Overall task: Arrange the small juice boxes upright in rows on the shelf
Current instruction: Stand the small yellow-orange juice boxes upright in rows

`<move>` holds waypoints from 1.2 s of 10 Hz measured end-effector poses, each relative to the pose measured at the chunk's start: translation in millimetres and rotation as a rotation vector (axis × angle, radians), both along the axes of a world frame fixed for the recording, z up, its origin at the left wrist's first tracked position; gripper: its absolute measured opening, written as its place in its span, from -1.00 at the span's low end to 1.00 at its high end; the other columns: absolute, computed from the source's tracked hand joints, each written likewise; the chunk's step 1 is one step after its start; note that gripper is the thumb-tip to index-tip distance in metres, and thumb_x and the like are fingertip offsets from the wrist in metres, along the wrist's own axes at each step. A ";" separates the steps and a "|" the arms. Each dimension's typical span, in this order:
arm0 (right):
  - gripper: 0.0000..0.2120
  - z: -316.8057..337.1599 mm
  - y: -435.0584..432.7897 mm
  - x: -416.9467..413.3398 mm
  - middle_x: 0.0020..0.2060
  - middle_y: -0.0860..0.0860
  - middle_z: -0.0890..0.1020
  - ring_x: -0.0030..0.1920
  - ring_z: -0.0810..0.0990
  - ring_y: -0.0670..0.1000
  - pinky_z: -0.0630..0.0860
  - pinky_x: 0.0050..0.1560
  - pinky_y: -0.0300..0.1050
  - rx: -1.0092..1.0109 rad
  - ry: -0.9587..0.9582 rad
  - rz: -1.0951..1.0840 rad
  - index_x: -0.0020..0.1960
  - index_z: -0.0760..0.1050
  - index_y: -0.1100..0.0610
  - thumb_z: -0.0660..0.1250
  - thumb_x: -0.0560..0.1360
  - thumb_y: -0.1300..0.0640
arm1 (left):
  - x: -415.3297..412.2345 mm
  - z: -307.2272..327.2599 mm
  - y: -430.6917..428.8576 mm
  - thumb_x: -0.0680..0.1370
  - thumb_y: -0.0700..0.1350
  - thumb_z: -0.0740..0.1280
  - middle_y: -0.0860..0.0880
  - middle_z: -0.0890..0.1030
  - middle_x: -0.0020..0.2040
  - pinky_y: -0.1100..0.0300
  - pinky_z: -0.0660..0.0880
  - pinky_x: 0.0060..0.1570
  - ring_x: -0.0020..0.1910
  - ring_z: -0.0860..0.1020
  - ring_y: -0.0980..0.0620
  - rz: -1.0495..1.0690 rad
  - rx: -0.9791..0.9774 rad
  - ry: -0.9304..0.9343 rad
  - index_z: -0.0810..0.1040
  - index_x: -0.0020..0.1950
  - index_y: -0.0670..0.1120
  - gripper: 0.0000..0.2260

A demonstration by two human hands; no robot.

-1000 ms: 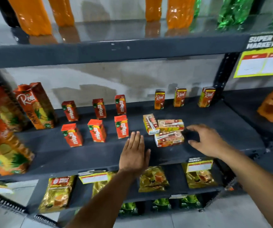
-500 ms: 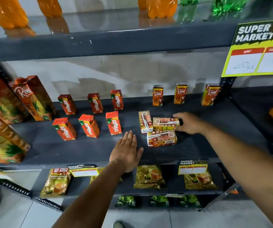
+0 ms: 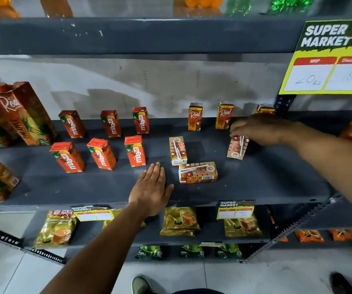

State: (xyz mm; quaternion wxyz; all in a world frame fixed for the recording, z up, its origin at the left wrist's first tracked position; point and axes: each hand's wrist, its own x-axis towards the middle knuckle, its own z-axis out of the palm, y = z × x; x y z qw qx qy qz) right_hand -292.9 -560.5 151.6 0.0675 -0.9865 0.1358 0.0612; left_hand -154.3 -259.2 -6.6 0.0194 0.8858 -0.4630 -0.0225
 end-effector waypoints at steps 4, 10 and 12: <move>-0.64 19.8 3.2 -5.6 0.11 0.08 0.60 0.14 0.53 0.15 0.42 0.13 -0.05 -0.129 0.057 0.080 0.15 0.57 0.03 0.14 0.53 -0.11 | -3.7 1.2 0.3 0.62 0.19 -0.13 -0.15 -0.07 0.58 0.06 -0.15 0.50 0.54 -0.13 -0.06 0.014 -0.009 0.014 -0.06 0.54 -0.19 -0.38; -0.42 -10.9 -2.5 29.9 -0.06 0.18 0.60 -0.12 0.56 0.12 0.41 -0.16 -0.11 -0.123 0.138 -0.368 0.14 0.50 0.29 0.17 0.52 -0.24 | -4.1 1.9 1.4 0.61 0.20 -0.15 -0.14 -0.11 0.58 0.06 -0.18 0.48 0.54 -0.16 -0.05 0.022 0.006 0.024 -0.09 0.54 -0.18 -0.38; -0.41 1.0 30.4 20.0 0.20 0.10 0.52 0.16 0.53 0.14 0.51 0.11 0.04 -0.132 -0.238 -0.104 0.36 0.38 0.03 0.30 0.43 -0.24 | -4.8 2.9 1.4 0.61 0.19 -0.15 -0.13 -0.12 0.58 0.04 -0.16 0.50 0.54 -0.17 -0.05 0.028 0.012 0.031 -0.10 0.54 -0.18 -0.38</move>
